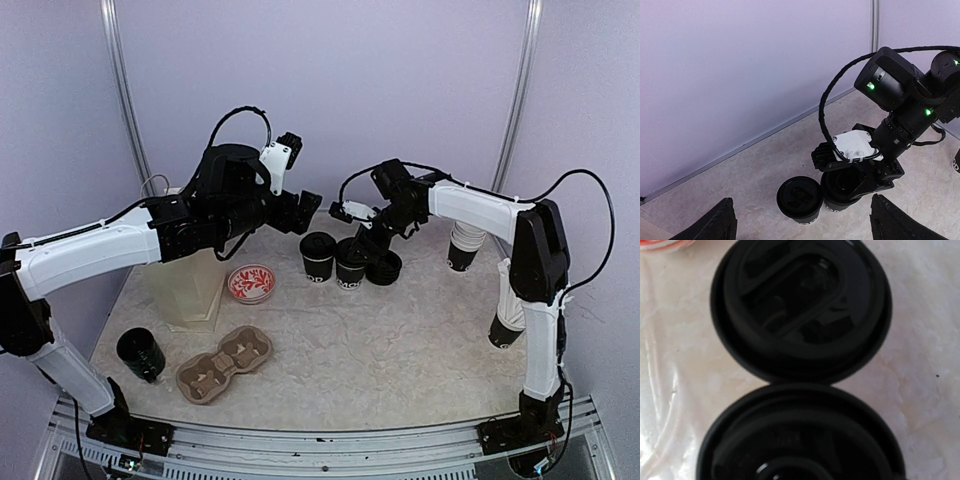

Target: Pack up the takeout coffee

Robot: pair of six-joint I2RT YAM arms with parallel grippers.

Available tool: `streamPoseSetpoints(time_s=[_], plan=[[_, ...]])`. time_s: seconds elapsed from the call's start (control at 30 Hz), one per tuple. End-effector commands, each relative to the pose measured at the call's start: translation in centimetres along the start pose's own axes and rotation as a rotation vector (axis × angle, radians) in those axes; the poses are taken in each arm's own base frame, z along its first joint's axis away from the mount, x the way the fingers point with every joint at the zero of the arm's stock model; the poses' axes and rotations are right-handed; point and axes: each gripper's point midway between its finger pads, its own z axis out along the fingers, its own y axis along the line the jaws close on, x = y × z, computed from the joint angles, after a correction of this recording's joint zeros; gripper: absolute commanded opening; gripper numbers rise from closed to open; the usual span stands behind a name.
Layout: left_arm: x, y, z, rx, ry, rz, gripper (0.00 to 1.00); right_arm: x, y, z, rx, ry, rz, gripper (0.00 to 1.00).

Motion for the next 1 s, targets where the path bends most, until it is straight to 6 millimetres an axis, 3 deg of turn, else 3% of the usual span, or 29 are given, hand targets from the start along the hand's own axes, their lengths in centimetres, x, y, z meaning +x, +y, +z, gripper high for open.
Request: streamPoseSetpoints(time_s=[0.0,0.1,0.43,0.67,0.8,0.97], plan=[[-1.4,-0.3,-0.2,0.018,-0.021,0.000,0.90,-0.1,-1.2,-0.4,0.002,-0.006,0.052,0.74],[-1.4,-0.3,-0.2,0.014,-0.016,0.003,0.92,-0.8,-0.9,-1.6,-0.014,-0.030,0.063,0.86],[-0.9,-0.4,0.5,0.000,0.016,0.012,0.94,-2.8,0.4,-6.0,-0.030,-0.097,0.056,0.92],[-1.7,-0.2,-0.2,-0.004,-0.006,0.043,0.93,-2.8,5.5,-9.1,-0.176,-0.202,-0.070,0.83],[-3.3,1.4,-1.3,-0.025,-0.060,0.003,0.91,-2.6,9.2,-8.4,-0.252,-0.229,-0.111,0.71],[-5.8,3.6,-4.0,-0.042,-0.172,-0.049,0.88,-3.6,14.2,-4.4,-0.297,-0.169,-0.186,0.50]])
